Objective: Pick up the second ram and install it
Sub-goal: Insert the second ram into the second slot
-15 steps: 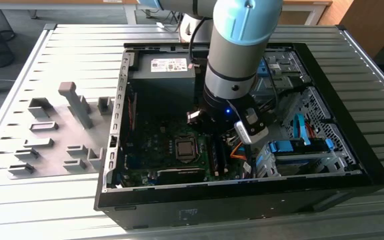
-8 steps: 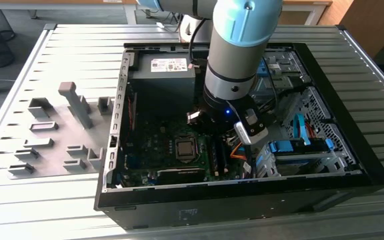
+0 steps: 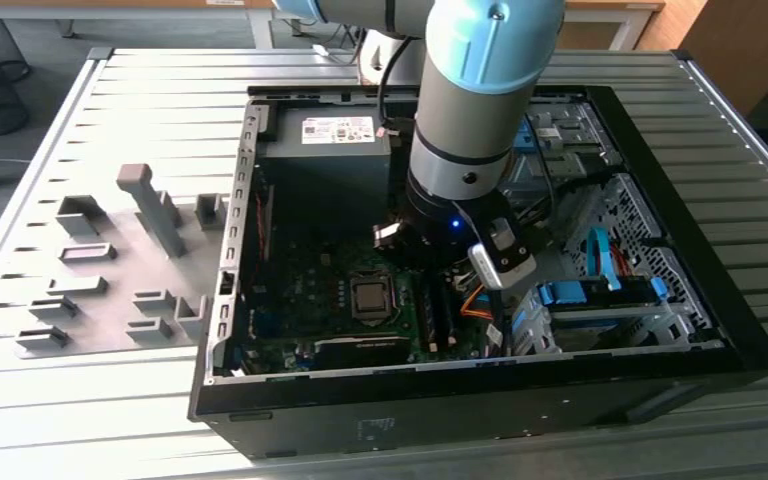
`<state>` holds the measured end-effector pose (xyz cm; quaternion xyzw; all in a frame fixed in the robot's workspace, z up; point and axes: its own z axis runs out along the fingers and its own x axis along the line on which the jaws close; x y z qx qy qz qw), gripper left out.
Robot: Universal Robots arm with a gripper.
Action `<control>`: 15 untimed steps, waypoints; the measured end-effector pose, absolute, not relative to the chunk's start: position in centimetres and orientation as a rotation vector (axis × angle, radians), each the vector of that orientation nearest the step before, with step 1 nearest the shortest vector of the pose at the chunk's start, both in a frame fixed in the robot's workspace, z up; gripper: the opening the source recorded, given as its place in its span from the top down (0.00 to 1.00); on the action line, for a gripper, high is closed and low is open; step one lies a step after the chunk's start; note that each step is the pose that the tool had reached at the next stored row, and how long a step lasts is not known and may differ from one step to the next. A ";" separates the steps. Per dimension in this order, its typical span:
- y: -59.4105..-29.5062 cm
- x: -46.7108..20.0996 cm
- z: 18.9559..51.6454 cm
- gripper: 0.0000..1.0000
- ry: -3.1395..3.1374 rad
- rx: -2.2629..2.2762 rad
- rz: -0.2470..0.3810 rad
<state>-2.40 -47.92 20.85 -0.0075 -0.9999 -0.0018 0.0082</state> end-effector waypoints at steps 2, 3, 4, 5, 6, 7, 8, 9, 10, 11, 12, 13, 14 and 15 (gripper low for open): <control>-47.9 -2.4 20.8 0.78 -3.125 -0.023 -0.006; -47.9 -2.4 20.8 0.78 -3.125 -0.023 -0.006; -47.9 -2.4 20.9 0.78 -3.125 -0.024 -0.006; -47.9 -2.4 21.1 0.78 -3.125 -0.024 -0.006; -47.9 -2.4 21.4 0.78 -3.125 -0.024 -0.005; -47.9 -2.4 21.8 0.78 -3.125 -0.024 -0.006; -47.9 -2.4 22.2 0.78 -3.125 -0.024 -0.006; -47.9 -2.4 22.6 0.78 -3.125 -0.024 -0.005; -47.9 -2.4 23.1 0.78 -3.125 -0.024 -0.006; -47.9 -2.4 23.5 0.78 -3.125 -0.023 -0.005; -47.9 -2.4 23.7 0.78 -3.124 -0.023 -0.005; -47.9 -2.4 23.7 0.80 -3.124 -0.023 -0.006; -47.9 -2.4 23.7 0.86 -3.124 -0.023 -0.006; -47.9 -2.4 23.7 0.86 -3.124 -0.023 -0.006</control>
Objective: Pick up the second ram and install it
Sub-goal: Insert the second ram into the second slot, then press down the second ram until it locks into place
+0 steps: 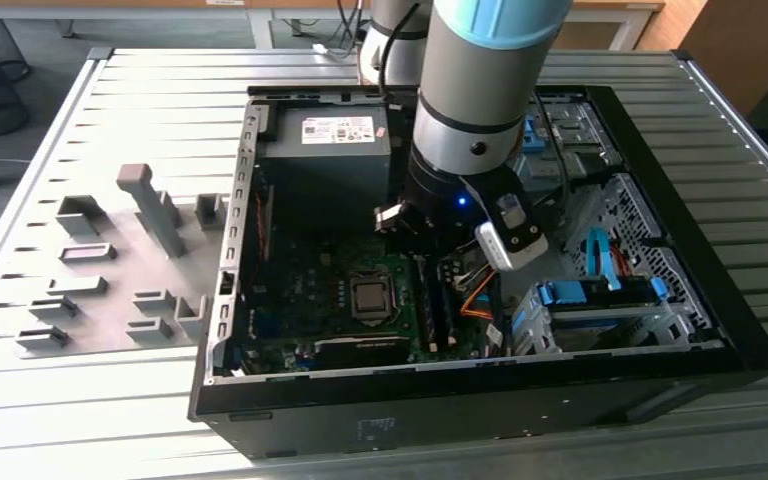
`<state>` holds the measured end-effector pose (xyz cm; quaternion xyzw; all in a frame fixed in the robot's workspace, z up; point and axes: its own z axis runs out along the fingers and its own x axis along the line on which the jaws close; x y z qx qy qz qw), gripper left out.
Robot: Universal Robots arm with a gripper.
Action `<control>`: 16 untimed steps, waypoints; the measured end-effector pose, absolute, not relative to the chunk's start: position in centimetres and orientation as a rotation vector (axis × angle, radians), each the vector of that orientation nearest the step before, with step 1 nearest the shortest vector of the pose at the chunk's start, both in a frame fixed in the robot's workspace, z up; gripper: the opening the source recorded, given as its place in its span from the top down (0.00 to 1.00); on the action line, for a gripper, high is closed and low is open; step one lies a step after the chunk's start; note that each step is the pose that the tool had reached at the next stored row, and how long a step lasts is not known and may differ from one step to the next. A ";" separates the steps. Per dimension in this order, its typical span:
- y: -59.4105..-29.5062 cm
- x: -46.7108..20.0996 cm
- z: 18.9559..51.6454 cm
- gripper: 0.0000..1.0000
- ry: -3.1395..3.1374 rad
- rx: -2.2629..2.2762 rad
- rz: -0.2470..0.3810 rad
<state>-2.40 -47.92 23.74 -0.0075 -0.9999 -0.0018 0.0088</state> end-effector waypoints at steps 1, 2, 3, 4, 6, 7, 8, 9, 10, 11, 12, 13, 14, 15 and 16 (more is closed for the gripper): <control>-47.9 -2.4 23.7 0.90 -3.124 -0.023 -0.006; -47.9 -2.4 23.7 0.90 -3.124 -0.024 -0.006; -47.9 -2.4 23.7 0.90 -3.124 -0.023 -0.006; -47.9 -2.4 23.7 0.90 -3.124 -0.023 -0.006; -47.9 -2.4 23.7 0.90 -3.124 -0.023 -0.006; -47.9 -2.4 23.7 0.90 -3.124 -0.024 -0.005; -47.9 -2.4 23.7 0.90 -3.124 -0.023 -0.005; -47.9 -2.4 23.6 0.90 -3.124 -0.023 -0.006; -47.9 -2.4 23.4 0.90 -3.124 -0.023 -0.006; -47.9 -2.4 23.3 0.90 -3.124 -0.023 -0.006; -47.9 -2.4 23.1 0.90 -3.124 -0.023 -0.006; -47.9 -2.4 22.9 0.90 -3.124 -0.023 -0.006; -47.9 -2.4 22.7 0.90 -3.124 -0.023 -0.006; -47.9 -2.4 22.6 0.90 -3.124 -0.023 -0.006; -47.9 -2.4 22.5 0.90 -3.124 -0.023 -0.006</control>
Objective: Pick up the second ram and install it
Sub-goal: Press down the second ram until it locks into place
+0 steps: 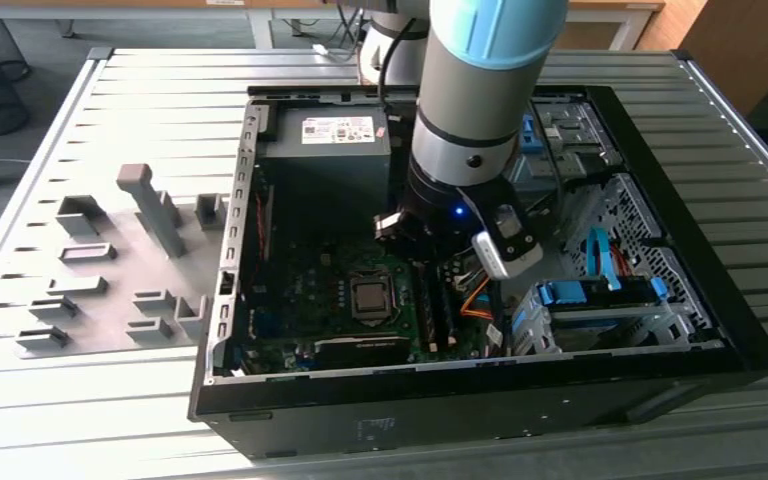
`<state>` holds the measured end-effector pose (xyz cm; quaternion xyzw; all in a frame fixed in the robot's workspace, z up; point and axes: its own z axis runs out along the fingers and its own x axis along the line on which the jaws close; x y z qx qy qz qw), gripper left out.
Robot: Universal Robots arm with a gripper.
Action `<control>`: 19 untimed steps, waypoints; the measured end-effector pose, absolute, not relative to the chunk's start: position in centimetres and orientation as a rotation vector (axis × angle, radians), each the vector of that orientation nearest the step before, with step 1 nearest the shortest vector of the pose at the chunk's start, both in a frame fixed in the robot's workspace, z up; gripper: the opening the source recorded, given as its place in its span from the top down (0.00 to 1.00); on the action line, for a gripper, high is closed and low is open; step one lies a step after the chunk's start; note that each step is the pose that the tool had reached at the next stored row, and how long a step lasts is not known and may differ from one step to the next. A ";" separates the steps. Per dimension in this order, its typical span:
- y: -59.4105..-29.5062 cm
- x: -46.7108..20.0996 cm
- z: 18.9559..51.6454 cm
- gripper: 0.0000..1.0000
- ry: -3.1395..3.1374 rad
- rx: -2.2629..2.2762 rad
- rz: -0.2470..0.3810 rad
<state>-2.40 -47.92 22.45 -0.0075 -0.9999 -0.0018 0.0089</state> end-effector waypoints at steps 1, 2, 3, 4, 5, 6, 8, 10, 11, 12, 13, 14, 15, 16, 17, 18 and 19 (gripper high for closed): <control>-47.9 -2.4 22.3 0.90 -3.124 -0.023 -0.006; -47.9 -2.4 22.2 0.90 -3.124 -0.023 -0.006; -47.9 -2.4 22.1 0.90 -3.124 -0.023 -0.006; -47.9 -2.4 22.0 0.90 -3.123 -0.023 -0.005; -47.9 -2.4 22.0 0.90 -3.123 -0.023 -0.004; -47.9 -2.4 21.9 0.90 -3.123 -0.023 -0.003; -47.9 -2.4 21.5 0.90 -3.123 -0.023 -0.004; -47.9 -2.4 21.4 0.90 -3.123 -0.024 -0.003; -47.9 -2.4 21.4 0.90 -3.123 -0.023 -0.003; -47.9 -2.4 21.4 0.90 -3.123 -0.024 -0.003; -47.9 -2.4 21.6 0.90 -3.124 -0.024 -0.006; -47.9 -2.4 21.8 0.90 -3.125 -0.024 -0.010; -47.9 -2.4 22.1 0.90 -3.125 -0.023 -0.010; -47.9 -2.4 22.5 0.90 -3.124 -0.024 -0.007; -47.9 -2.4 23.0 0.90 -3.124 -0.023 -0.006; -47.9 -2.4 23.4 0.90 -3.124 -0.024 -0.007; -47.9 -2.4 23.7 0.90 -3.124 -0.023 -0.006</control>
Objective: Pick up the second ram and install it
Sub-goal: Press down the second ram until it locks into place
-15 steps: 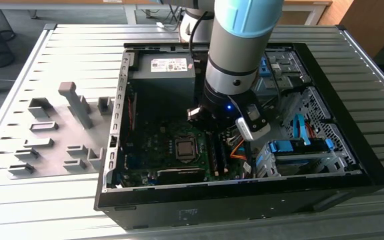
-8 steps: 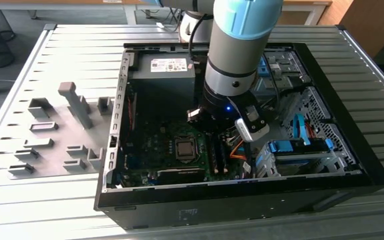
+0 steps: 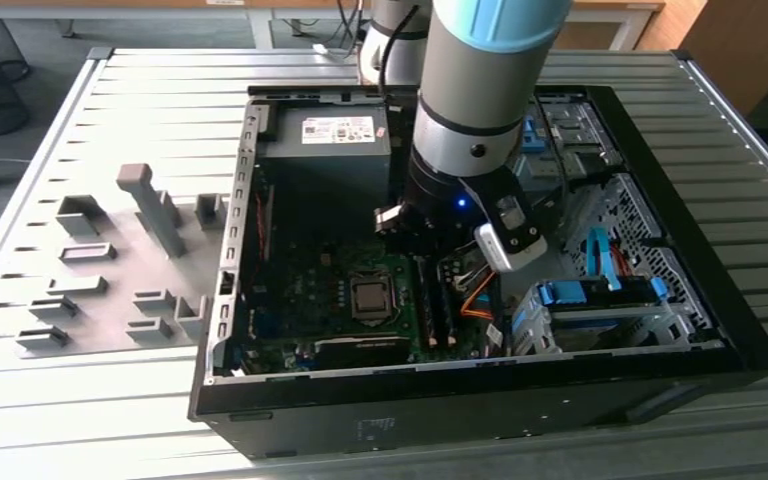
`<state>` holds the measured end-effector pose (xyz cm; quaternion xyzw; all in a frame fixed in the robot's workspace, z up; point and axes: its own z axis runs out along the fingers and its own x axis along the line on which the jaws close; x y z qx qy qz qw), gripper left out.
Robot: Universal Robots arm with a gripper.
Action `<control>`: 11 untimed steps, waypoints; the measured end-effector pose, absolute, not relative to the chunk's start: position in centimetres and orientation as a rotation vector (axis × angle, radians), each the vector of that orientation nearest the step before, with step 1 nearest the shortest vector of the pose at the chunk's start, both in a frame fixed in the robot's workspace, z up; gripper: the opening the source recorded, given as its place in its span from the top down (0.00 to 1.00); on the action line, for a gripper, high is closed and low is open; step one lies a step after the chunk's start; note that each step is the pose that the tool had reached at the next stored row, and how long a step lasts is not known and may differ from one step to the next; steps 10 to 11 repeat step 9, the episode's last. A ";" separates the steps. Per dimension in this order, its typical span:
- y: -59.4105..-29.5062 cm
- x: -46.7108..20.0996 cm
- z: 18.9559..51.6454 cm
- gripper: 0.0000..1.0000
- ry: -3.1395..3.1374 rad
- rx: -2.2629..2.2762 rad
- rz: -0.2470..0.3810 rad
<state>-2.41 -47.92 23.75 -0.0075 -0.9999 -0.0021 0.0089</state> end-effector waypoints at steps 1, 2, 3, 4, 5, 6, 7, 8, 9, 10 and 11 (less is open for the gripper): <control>-47.9 -2.4 24.0 0.90 -3.124 -0.023 -0.006; -47.9 -2.4 24.1 0.90 -3.124 -0.023 -0.007; -47.9 -2.4 24.1 0.90 -3.124 -0.023 -0.006; -47.9 -2.4 24.1 0.90 -3.124 -0.023 -0.007; -47.9 -2.4 24.1 0.90 -3.124 -0.023 -0.006; -47.9 -2.4 24.1 0.90 -3.124 -0.023 -0.006; -47.9 -2.4 24.1 0.90 -3.124 -0.023 -0.007; -47.9 -2.4 24.1 0.90 -3.124 -0.023 -0.007; -47.9 -2.4 24.1 0.90 -3.124 -0.023 -0.007; -47.9 -2.4 24.1 0.90 -3.124 -0.023 -0.007; -47.9 -2.4 24.1 0.90 -3.124 -0.023 -0.007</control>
